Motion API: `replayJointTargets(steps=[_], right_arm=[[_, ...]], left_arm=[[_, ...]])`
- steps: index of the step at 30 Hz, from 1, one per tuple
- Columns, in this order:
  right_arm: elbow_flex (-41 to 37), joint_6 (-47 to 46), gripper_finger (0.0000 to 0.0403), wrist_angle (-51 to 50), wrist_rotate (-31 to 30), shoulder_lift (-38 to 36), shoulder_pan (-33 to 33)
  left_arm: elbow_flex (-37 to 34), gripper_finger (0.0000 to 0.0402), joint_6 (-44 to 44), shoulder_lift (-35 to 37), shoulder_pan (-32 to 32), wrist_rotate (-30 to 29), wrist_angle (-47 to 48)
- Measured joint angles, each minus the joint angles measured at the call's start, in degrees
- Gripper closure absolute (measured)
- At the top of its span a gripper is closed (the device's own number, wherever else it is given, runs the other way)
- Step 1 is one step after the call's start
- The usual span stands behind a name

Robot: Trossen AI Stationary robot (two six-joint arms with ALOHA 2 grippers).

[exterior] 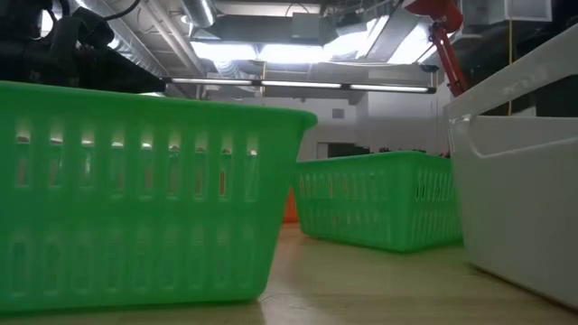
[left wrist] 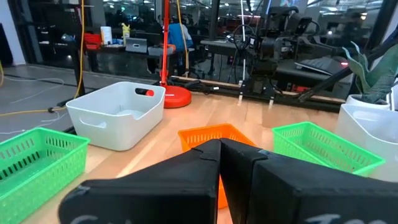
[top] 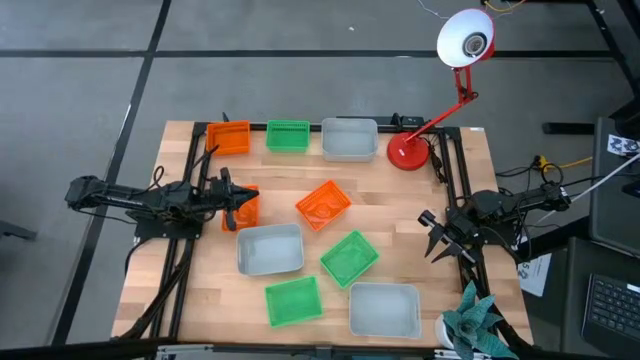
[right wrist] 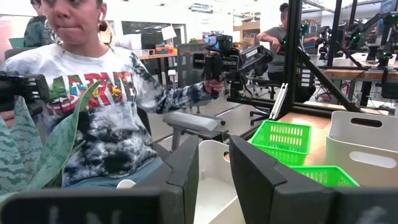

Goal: Stack baskets by color
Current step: Move the orange bin to the top left of the table

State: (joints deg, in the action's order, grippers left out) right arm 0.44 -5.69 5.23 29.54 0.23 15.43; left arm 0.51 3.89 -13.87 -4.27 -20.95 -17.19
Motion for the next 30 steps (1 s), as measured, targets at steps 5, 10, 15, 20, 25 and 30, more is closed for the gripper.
replayJointTargets(steps=[5,10,15,20,25,30], right_arm=[[0.0,0.2,0.0311,0.2,0.0,0.0,0.0],[0.0,6.5,0.0312,3.4,-5.0,0.0,-0.1],[3.5,19.6,0.0312,7.4,-14.7,0.0,-0.1],[10.8,22.2,0.0312,7.5,-34.9,0.2,-0.1],[17.3,26.5,0.0311,2.3,-52.1,4.7,-0.1],[26.1,19.6,0.0312,-8.9,-58.4,14.2,-0.1]], left_arm=[[0.0,0.0401,1.3,0.0,0.0,0.0,0.0],[0.0,0.0401,6.7,0.0,0.0,0.0,0.0],[0.0,0.0401,9.1,0.0,0.0,0.0,0.0],[0.0,0.0401,3.5,0.0,0.0,-0.5,-3.0],[0.0,0.0401,3.0,0.0,0.0,-0.7,-9.9],[0.0,0.0401,-3.4,0.0,0.0,-0.9,-15.4]])
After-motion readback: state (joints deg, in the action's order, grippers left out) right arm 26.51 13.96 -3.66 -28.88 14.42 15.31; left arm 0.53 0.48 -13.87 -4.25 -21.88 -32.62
